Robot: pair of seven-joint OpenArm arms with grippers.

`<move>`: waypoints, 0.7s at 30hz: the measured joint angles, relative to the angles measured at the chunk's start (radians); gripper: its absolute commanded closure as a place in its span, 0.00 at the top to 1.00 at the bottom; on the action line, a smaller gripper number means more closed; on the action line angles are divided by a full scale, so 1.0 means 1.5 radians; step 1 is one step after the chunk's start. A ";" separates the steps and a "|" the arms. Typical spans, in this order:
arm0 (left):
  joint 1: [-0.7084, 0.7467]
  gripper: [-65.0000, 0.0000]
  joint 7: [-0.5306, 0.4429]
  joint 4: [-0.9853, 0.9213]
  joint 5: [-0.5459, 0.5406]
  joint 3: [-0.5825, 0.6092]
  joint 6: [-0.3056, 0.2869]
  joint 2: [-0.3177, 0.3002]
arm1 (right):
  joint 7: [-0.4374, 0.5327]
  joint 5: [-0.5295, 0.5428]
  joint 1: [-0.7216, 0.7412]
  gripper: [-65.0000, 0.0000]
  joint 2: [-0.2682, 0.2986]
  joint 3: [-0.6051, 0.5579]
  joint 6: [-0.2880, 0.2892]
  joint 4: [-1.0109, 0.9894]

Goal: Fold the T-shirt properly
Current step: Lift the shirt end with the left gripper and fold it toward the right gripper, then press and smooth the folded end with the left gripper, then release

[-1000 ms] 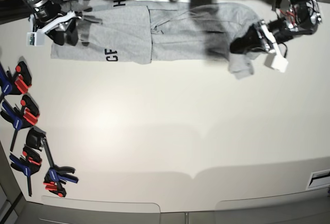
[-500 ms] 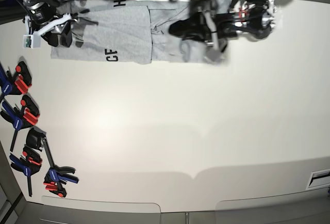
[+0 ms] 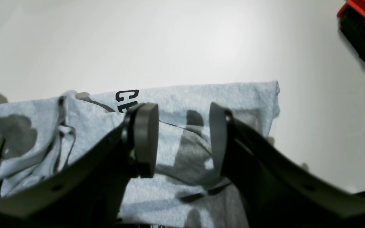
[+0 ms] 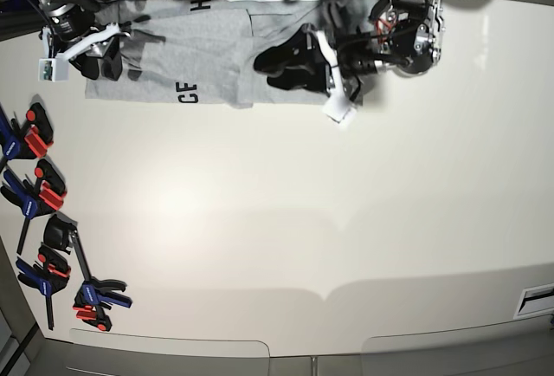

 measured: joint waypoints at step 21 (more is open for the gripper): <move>0.064 0.35 0.027 0.058 0.150 -0.121 -0.001 -0.094 | 0.000 0.002 0.000 0.38 0.000 0.000 -0.002 0.000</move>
